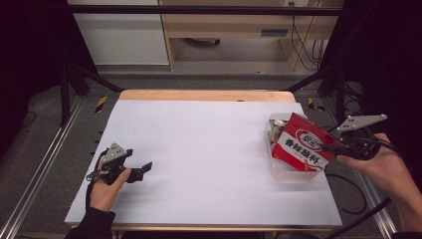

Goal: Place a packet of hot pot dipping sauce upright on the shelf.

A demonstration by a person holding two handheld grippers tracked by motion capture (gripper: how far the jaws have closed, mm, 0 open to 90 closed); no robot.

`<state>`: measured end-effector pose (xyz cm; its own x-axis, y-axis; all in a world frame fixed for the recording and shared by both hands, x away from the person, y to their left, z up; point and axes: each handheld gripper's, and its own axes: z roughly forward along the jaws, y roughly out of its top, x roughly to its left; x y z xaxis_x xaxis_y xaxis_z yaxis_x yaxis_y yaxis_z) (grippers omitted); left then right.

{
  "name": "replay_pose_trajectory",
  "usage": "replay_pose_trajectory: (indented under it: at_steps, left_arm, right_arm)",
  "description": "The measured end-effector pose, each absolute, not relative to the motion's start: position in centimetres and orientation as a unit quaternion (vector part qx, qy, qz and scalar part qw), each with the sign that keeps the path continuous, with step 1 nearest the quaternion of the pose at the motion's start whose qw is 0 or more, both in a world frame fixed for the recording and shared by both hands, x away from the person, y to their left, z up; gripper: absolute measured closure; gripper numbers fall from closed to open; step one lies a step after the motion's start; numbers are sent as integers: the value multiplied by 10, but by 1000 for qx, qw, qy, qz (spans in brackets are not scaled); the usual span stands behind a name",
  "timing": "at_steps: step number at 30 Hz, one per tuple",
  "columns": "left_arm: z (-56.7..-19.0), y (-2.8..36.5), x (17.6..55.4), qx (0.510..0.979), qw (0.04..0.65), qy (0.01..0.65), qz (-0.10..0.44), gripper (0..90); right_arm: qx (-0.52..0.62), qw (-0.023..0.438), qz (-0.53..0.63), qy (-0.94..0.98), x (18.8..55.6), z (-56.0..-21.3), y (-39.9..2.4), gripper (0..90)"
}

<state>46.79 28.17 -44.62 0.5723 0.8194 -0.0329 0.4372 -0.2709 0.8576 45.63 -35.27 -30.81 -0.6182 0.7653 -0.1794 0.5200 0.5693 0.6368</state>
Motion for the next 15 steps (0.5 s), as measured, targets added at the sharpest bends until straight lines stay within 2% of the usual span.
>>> replay_pose_trajectory:
  at_steps: [4, 6, 10, 15]
  left_arm:
    - [-446, 281, 468, 768, 443, 408, 215, 72]
    - [-446, 280, 467, 769, 443, 407, 216, 72]
    - [-446, 279, 468, 771, 441, 406, 216, 71]
    - [-446, 280, 468, 772, 440, 406, 216, 71]
  right_arm:
    - [373, 250, 281, 848, 455, -301, -343, 437]
    - [372, 259, 283, 845, 456, -297, -337, 364]
    - [363, 281, 288, 840, 460, -287, -323, 275]
    - [356, 307, 296, 831, 464, -270, -298, 224]
